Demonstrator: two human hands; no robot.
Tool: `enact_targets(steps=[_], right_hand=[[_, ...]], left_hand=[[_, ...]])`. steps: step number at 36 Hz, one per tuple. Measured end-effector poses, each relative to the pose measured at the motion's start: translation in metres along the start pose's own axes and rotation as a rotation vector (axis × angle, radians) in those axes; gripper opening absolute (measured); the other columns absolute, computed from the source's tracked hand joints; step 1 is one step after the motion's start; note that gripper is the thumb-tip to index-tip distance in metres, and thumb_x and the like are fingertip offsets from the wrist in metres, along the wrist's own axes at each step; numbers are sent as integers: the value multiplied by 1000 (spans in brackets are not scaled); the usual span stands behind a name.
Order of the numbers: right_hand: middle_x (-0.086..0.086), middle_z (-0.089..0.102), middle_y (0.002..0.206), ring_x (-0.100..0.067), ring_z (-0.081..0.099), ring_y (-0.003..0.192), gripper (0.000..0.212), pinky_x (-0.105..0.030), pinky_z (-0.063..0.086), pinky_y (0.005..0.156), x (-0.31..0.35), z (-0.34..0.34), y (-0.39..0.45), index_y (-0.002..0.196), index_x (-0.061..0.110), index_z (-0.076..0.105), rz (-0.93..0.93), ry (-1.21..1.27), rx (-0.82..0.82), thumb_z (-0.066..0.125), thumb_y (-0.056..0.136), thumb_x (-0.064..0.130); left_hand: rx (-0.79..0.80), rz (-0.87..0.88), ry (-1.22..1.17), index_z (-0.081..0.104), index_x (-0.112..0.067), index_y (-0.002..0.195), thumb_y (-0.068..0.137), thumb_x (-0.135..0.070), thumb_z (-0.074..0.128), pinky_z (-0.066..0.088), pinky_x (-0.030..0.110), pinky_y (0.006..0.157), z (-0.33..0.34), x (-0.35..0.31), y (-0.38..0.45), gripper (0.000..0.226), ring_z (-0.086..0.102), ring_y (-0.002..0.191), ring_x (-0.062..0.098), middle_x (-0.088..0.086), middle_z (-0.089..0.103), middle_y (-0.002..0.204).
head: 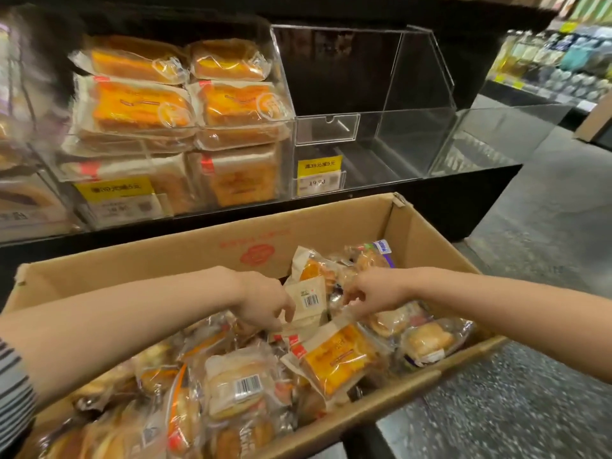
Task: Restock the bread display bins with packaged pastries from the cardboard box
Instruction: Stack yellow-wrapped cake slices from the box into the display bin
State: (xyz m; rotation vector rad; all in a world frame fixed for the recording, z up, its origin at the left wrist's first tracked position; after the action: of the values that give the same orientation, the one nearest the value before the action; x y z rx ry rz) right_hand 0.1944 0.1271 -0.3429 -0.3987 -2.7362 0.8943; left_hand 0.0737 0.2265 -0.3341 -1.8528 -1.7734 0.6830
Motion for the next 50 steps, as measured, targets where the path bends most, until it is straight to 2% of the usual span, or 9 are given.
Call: enact_targets(steps=[7, 19, 23, 26, 35, 38, 41, 46, 50], right_hand=[[-2, 45, 141, -21, 46, 125, 79, -28, 37, 96, 5, 30, 8, 146, 18, 34, -36, 76, 78, 73, 81, 40], [2, 56, 110, -16, 51, 96, 60, -24, 43, 73, 12, 28, 19, 125, 15, 56, -5, 18, 191, 81, 73, 34], [9, 52, 79, -5, 45, 69, 22, -17, 33, 54, 9, 15, 20, 88, 17, 60, -17, -5, 164, 78, 77, 24], [7, 52, 73, -5, 45, 67, 25, -16, 36, 59, 10, 12, 22, 72, 20, 50, -37, 87, 212, 73, 82, 17], [-3, 56, 121, -19, 53, 109, 59, -22, 42, 81, 16, 30, 26, 130, 8, 54, 23, 100, 364, 72, 82, 38], [3, 60, 107, -13, 56, 98, 36, -17, 42, 73, 16, 32, 28, 110, 15, 62, 33, 113, 408, 73, 82, 35], [12, 58, 83, -3, 53, 76, 18, -14, 41, 62, 17, 16, 25, 82, 24, 60, 2, 185, 357, 76, 80, 32], [10, 67, 81, -8, 64, 80, 15, -17, 51, 68, 6, -12, 21, 83, 22, 67, -39, 377, 191, 79, 77, 28], [9, 69, 86, -7, 65, 80, 19, -15, 50, 65, -2, -21, 16, 95, 18, 68, -44, 569, 115, 68, 86, 34]], left_hand=[[83, 53, -51, 48, -23, 136, 97, -38, 47, 41, 30, 85, 17, -20, 15, 41, 54, 110, 19, 1, 58, 126], [178, 14, -272, 40, -17, 141, 96, -45, 50, 36, 24, 81, 26, -25, 28, 53, 49, 107, 17, 5, 52, 133], [163, 5, -388, 40, -20, 142, 89, -54, 56, 41, 27, 92, 20, -17, 30, 65, 52, 106, 14, 1, 52, 133], [149, 4, -442, 38, -19, 143, 89, -52, 56, 37, 23, 91, 14, -15, 31, 66, 48, 106, 11, 0, 50, 135], [158, 2, -524, 38, -19, 143, 86, -51, 63, 39, 24, 93, 16, -12, 39, 70, 48, 104, 12, -3, 50, 129], [169, 9, -524, 38, -22, 143, 85, -50, 65, 37, 23, 89, 18, -14, 40, 70, 46, 105, 11, -6, 47, 121], [164, 52, -602, 45, -22, 132, 86, -45, 66, 41, 22, 85, 17, -16, 41, 56, 50, 105, 12, -5, 51, 120], [90, 121, -949, 54, -25, 118, 88, -34, 66, 50, 28, 93, 6, -9, 37, 33, 62, 102, 11, -2, 66, 118], [-16, 61, -1065, 63, -23, 104, 86, -25, 70, 53, 21, 76, -10, 12, 34, 20, 65, 91, 12, -4, 70, 98]])
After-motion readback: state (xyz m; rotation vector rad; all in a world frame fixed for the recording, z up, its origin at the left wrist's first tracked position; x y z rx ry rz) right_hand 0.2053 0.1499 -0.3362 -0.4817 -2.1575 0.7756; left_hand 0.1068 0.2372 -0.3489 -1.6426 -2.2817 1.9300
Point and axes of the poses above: each hand's wrist, its own y-axis towards the middle knuckle, its own z-axis out of the palm, x = y × z, the point moved 6 cm from there along y, towards the middle knuckle
